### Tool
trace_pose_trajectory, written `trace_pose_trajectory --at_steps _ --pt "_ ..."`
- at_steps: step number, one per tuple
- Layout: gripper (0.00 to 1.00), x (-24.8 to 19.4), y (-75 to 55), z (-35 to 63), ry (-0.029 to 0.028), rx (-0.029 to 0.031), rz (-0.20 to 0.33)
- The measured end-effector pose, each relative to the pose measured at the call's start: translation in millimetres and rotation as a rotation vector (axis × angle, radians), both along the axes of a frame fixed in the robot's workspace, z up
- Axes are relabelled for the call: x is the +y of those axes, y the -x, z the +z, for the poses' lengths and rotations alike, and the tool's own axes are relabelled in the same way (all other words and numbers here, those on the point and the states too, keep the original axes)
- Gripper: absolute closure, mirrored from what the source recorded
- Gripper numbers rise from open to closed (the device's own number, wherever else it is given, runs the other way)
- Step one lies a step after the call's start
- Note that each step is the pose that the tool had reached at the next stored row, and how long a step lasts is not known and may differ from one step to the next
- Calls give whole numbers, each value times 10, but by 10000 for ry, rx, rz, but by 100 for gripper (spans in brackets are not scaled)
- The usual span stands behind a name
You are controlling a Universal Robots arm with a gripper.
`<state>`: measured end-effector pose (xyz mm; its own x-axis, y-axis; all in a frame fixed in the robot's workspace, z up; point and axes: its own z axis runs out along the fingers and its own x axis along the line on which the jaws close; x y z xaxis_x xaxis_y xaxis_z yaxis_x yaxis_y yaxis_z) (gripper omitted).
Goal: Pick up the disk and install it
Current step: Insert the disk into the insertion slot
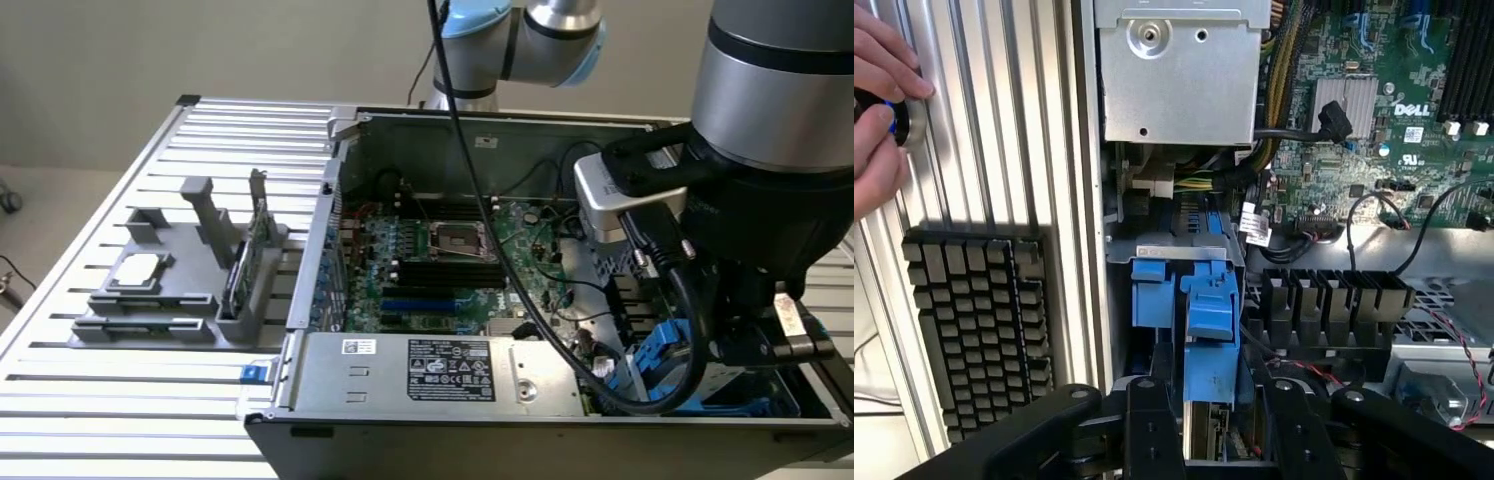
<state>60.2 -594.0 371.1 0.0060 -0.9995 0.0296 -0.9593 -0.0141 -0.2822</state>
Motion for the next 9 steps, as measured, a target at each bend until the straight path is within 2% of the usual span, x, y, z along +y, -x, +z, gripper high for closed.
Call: trace_pose_trajectory --at_steps 9 --pt "62 -9 0 -131 -3 0 3"
